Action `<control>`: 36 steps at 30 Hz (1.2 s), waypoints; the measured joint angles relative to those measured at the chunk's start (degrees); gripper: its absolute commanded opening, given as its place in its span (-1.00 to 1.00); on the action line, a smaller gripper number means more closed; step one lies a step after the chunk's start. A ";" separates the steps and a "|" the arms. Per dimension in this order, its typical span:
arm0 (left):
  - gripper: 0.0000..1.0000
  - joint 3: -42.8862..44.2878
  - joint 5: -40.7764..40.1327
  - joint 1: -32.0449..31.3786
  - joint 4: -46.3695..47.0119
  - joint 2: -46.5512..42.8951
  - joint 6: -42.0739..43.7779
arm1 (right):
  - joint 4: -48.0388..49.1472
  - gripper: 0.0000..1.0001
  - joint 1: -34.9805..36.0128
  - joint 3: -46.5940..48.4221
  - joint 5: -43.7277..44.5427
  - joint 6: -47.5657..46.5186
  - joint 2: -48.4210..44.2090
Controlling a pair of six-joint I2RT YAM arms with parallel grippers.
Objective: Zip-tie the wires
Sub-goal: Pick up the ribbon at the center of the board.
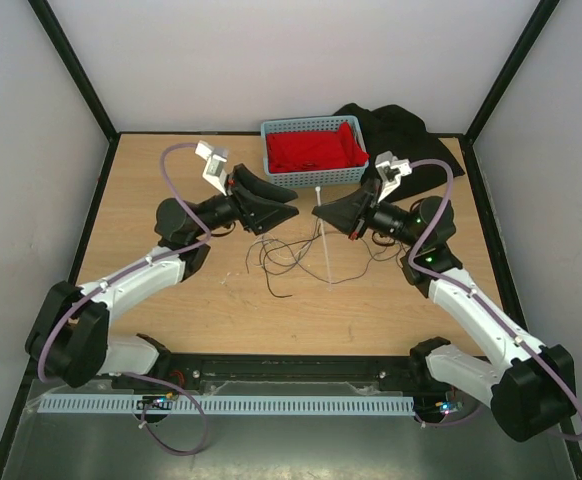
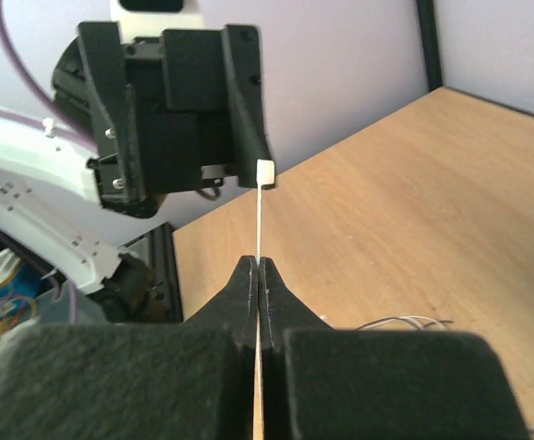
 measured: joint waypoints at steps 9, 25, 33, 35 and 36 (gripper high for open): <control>0.08 0.37 -1.29 -2.51 -0.33 2.58 0.70 | 3.06 -1.00 5.75 -0.55 -1.40 1.01 1.60; -1.00 1.79 -2.82 -4.87 -0.37 3.82 3.21 | 3.65 -0.65 6.78 -1.07 -0.02 0.44 2.38; -1.00 1.79 -4.00 -4.81 -0.37 3.82 3.67 | -1.05 -0.61 6.84 -1.44 -0.11 -3.04 1.22; -1.00 1.79 -4.02 -4.76 -0.37 3.82 3.67 | -2.19 -0.86 6.84 -1.70 -0.07 -3.87 0.61; -0.96 1.79 -4.02 -4.72 -0.37 3.82 3.67 | -2.58 -0.97 6.86 -1.84 -0.04 -4.26 0.33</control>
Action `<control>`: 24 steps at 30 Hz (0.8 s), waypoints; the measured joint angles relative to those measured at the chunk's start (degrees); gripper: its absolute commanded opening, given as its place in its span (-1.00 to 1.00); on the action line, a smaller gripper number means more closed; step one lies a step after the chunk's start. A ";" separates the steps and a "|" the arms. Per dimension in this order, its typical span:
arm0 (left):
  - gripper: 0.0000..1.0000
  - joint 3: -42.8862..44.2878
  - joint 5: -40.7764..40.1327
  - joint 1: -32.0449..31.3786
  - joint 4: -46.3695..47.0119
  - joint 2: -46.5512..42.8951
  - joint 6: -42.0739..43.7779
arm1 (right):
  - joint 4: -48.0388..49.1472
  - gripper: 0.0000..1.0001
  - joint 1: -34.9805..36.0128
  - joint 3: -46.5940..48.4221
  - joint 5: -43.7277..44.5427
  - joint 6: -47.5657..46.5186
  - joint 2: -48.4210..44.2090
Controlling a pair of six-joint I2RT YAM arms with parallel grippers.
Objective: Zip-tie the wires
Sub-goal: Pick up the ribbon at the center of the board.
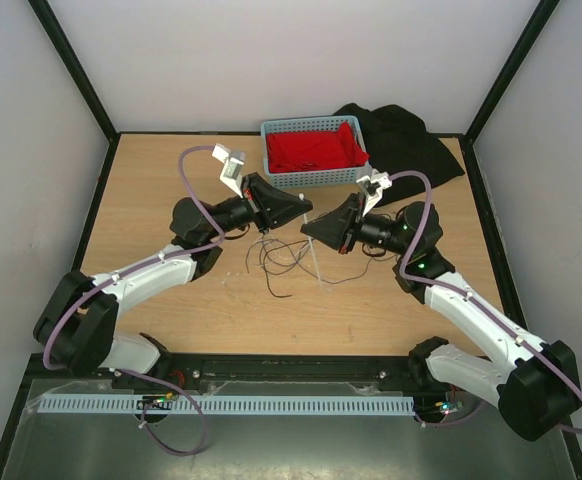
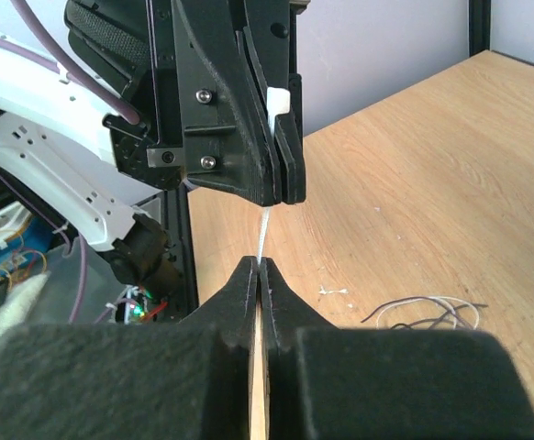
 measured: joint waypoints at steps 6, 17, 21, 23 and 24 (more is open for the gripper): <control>-0.36 0.00 0.09 0.11 -0.07 0.00 -0.09 | -1.53 -1.00 0.00 -0.09 0.50 -0.66 -0.55; -0.39 -0.02 0.31 -0.42 0.00 1.03 -0.22 | -1.84 -1.00 0.00 -0.09 2.10 -0.13 -0.55; -0.55 -0.02 0.59 -0.81 -0.15 2.58 -0.22 | -1.81 -1.00 0.00 -0.09 2.64 0.17 -0.55; -0.62 -0.02 0.68 -0.81 -0.42 2.97 -0.26 | -1.81 -1.00 0.00 -0.09 2.93 0.28 -0.55; -0.68 -0.02 0.70 -0.81 -0.44 2.99 -0.26 | -1.81 -1.00 0.00 -0.09 3.10 0.28 -0.55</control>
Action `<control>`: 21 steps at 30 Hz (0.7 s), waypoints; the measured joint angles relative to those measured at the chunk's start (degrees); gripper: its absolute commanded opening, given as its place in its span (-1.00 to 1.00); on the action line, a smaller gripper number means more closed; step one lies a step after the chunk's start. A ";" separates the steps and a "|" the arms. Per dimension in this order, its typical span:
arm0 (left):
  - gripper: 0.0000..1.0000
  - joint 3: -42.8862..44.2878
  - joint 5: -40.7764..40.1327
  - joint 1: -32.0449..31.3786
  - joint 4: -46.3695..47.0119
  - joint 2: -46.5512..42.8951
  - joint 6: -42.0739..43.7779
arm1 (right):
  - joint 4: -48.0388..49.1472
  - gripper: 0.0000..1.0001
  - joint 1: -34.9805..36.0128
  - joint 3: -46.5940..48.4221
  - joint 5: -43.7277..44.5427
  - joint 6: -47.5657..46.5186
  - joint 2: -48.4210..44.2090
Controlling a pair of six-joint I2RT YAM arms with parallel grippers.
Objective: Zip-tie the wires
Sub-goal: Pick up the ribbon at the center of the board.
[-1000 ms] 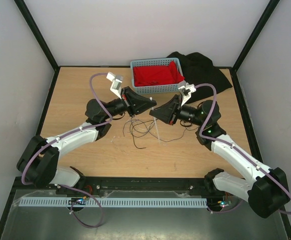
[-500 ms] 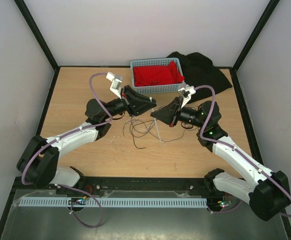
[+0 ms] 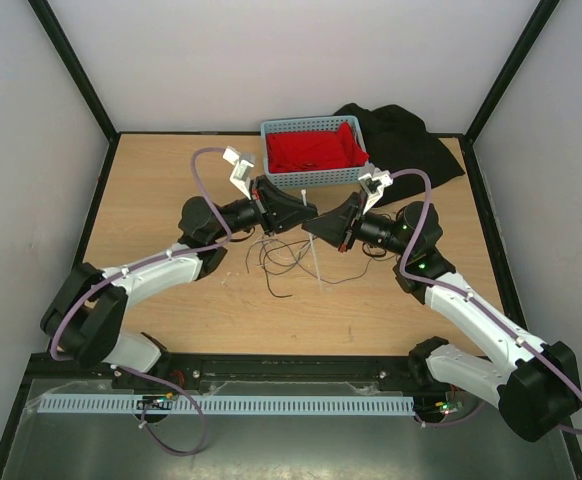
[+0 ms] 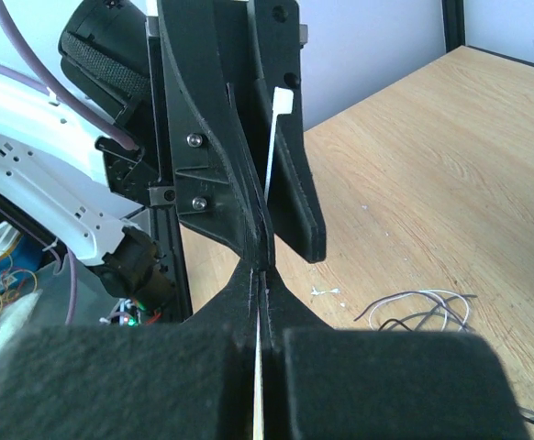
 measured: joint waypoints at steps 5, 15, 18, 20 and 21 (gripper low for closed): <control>-1.00 0.00 -0.02 0.00 0.13 0.00 0.04 | 0.00 -0.95 0.00 -0.09 0.85 0.07 0.00; -1.00 3.48 2.36 6.14 -2.21 3.26 -0.22 | -6.34 -0.38 0.00 -0.26 6.32 -5.99 -2.95; -1.00 7.93 3.34 10.01 -4.46 7.82 0.07 | -11.30 -0.26 0.00 -0.28 11.63 -9.92 -5.07; -1.00 11.10 4.07 11.89 -5.11 11.80 0.28 | -14.14 -0.23 0.00 -0.35 15.08 -12.31 -6.45; -1.00 12.90 4.44 12.79 -5.60 14.08 0.31 | -15.30 -0.22 0.00 -0.61 16.98 -13.57 -7.26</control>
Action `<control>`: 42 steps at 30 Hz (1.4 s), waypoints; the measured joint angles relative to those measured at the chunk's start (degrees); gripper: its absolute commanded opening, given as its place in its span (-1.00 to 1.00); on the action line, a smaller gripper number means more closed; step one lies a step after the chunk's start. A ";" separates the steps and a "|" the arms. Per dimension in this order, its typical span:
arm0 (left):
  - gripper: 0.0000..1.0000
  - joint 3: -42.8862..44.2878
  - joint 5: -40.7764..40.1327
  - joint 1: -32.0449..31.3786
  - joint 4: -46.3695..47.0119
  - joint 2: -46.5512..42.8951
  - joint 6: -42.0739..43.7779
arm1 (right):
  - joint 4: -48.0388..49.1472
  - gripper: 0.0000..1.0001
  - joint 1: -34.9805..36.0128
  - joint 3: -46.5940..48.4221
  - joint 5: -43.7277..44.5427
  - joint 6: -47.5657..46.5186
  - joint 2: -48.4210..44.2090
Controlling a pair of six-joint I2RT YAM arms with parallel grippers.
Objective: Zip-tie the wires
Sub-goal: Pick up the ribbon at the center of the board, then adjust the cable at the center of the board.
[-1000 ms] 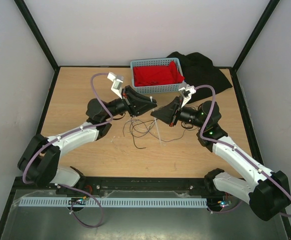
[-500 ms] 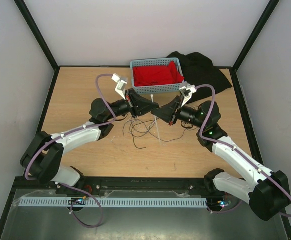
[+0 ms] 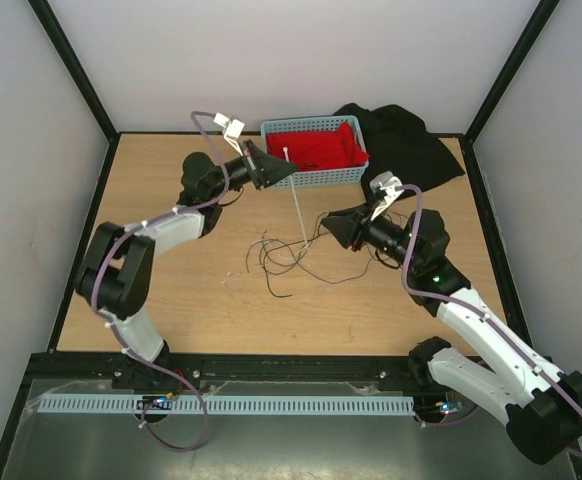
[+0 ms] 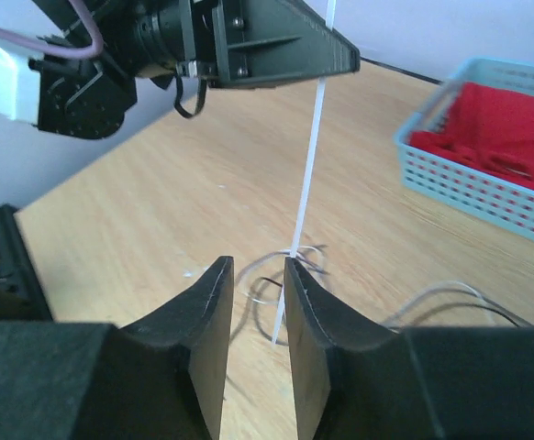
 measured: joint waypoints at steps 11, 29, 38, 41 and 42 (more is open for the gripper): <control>-1.00 18.93 2.25 3.93 -5.01 19.67 3.69 | -6.14 0.65 0.02 -4.87 2.95 -3.06 1.44; -1.00 22.18 1.53 8.11 -14.67 22.40 16.17 | -3.48 0.99 15.06 -7.74 3.54 4.57 30.29; -1.00 20.70 1.60 8.39 -16.85 21.33 17.53 | 0.79 0.99 20.28 0.44 6.36 5.05 41.33; -1.00 20.24 1.05 8.59 -17.38 20.33 17.53 | 2.10 1.00 21.75 4.46 7.37 4.98 45.59; -1.00 20.04 0.74 8.74 -17.77 19.87 17.55 | 2.49 1.00 22.12 5.84 7.80 4.87 46.99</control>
